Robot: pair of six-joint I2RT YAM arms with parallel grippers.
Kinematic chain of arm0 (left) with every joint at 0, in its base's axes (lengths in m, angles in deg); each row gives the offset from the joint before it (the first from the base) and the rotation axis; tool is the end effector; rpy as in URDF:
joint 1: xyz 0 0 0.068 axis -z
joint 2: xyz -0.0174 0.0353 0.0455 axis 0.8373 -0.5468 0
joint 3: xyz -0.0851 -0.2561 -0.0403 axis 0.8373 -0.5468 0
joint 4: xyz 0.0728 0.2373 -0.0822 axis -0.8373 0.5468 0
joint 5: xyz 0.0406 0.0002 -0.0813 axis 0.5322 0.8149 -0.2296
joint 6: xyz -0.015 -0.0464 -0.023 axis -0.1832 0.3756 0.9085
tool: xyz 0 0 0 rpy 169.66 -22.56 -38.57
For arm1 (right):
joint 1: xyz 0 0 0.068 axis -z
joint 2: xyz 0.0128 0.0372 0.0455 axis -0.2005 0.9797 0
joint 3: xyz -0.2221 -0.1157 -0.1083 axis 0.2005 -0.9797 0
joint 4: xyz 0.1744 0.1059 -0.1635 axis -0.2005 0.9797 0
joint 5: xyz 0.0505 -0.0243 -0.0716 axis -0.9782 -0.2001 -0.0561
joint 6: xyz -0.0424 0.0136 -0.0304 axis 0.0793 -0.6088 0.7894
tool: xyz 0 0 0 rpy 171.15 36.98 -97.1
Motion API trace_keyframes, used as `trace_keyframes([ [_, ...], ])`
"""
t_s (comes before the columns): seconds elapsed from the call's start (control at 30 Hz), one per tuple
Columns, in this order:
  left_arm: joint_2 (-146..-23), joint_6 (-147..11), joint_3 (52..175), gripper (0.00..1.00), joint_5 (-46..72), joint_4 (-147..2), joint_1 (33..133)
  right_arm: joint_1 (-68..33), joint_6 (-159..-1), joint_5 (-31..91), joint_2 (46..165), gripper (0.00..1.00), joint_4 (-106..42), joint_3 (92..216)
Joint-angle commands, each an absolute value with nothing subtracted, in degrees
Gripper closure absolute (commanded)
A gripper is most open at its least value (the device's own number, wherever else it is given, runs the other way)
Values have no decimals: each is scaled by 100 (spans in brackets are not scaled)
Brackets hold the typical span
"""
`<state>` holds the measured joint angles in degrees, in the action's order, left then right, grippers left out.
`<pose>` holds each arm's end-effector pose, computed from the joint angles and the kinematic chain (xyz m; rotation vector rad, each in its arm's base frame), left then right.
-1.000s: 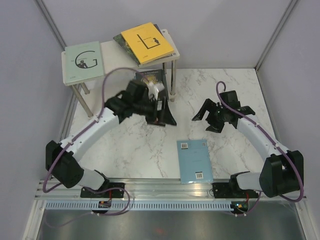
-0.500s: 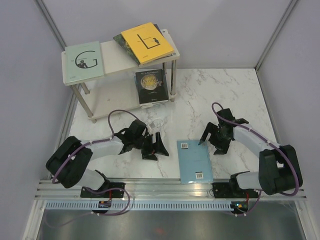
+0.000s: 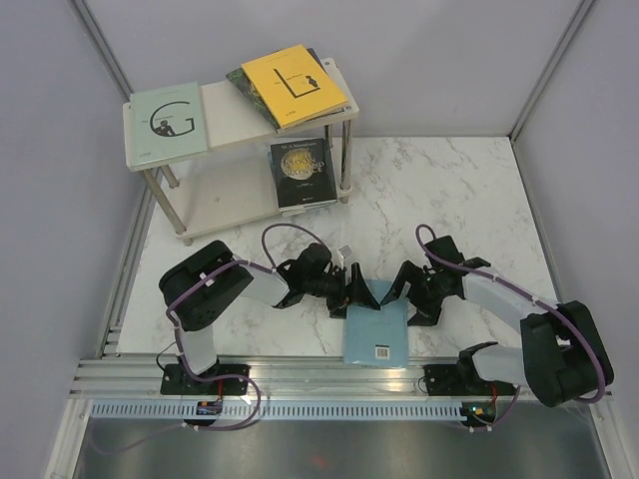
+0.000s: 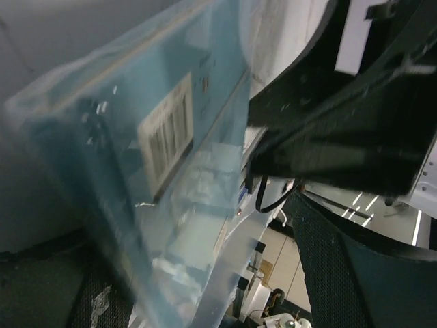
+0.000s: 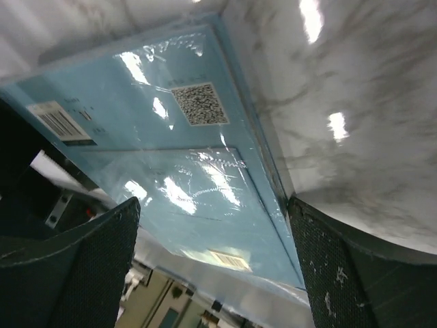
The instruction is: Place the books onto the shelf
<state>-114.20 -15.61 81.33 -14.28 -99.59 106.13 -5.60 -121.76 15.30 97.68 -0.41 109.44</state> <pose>0.1988 -0.2625 0.1082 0.0718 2.6942 -1.5847 0.1820 0.0704 0.1426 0.7447 2.9515 0.7303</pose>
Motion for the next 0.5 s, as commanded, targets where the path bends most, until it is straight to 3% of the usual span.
trace_keyframes([
  [0.0, -12074, -1483, 7952, 14, -569, -9580, 10827, -988, -12951, 1132, 9910, 7, -1071, 10133],
  [0.13, -12066, -1351, 7926, 16, -560, -9808, 10827, -1146, -13218, 989, 9734, 9, -1355, 9964],
  [0.23, -11838, -1359, 7874, 23, -491, -9765, 10827, -1138, -13122, 1016, 9707, 9, -1259, 10043],
  [0.4, -11188, -1534, 7619, 55, -288, -9195, 10827, -1138, -12972, 1156, 9760, 9, -1083, 10280],
  [0.47, -10863, -1675, 7496, 62, -148, -8992, 10827, -1138, -12902, 1227, 9830, 9, -1047, 10403],
])
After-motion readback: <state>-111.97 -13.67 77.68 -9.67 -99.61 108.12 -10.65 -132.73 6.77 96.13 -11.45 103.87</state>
